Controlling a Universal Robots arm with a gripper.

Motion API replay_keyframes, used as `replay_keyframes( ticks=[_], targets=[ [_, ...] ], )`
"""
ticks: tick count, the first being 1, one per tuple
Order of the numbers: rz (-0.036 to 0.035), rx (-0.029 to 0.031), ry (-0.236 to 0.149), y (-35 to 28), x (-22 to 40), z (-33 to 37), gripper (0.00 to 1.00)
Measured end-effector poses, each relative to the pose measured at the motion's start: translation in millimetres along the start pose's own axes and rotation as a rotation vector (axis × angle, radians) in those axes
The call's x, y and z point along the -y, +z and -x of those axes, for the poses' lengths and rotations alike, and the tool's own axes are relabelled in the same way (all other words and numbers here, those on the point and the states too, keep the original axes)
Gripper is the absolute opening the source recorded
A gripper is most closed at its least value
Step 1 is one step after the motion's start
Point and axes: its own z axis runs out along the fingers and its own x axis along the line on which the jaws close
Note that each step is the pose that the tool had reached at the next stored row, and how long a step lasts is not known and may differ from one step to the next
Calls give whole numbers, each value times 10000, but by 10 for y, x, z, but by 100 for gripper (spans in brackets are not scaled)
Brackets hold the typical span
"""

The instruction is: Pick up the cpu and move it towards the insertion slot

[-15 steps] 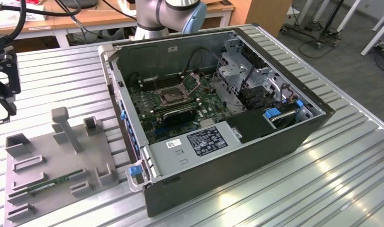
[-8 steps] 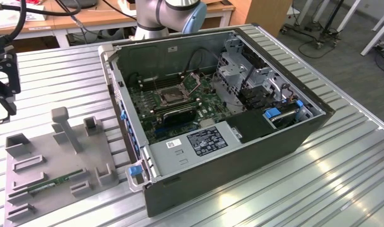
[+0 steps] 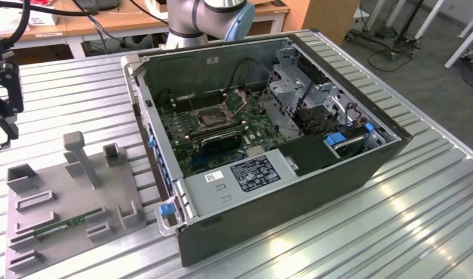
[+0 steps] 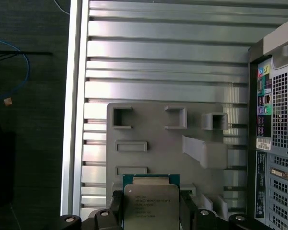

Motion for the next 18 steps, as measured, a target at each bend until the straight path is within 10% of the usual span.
replay_keyframes(
  ticks=[18],
  targets=[
    [6,0,-1,-2,2,108,55]
  ],
)
